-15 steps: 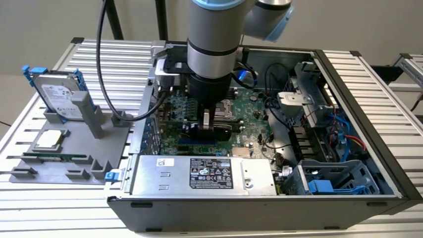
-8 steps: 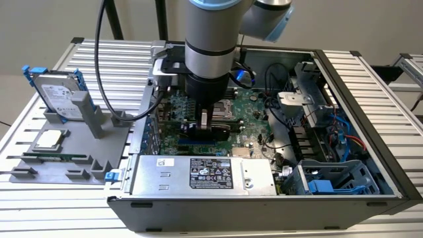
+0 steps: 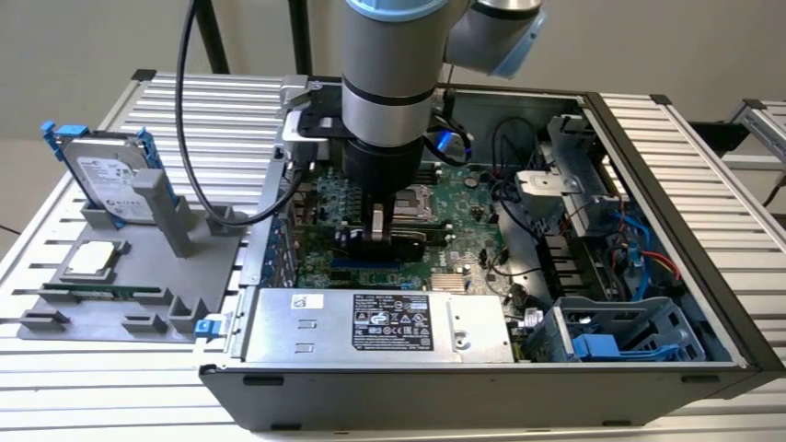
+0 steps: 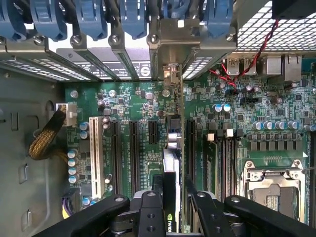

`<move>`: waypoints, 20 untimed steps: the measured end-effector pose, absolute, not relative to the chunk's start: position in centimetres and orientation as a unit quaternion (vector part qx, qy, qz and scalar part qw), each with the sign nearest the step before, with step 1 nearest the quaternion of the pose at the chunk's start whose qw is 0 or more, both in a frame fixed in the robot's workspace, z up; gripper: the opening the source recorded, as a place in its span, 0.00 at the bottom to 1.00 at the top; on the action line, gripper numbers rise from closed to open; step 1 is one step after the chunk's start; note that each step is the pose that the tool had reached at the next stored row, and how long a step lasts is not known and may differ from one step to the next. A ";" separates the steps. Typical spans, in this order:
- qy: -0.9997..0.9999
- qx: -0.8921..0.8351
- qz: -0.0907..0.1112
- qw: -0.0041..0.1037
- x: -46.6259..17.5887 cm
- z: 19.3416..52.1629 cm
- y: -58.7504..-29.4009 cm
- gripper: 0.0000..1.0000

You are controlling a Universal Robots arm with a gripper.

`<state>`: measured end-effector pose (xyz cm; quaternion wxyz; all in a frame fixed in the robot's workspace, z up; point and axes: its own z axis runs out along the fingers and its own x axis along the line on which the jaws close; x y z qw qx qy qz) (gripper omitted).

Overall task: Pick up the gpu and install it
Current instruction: 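Insert the gpu into the slot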

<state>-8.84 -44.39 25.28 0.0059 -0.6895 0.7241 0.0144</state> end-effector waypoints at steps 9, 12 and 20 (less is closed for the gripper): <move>0.724 -0.689 0.014 0.006 -8.8 25.2 -44.4 0.00; 0.724 -0.689 0.014 0.006 -8.9 25.2 -44.4 0.00; 0.724 -0.689 0.014 0.006 -8.9 25.2 -44.6 0.00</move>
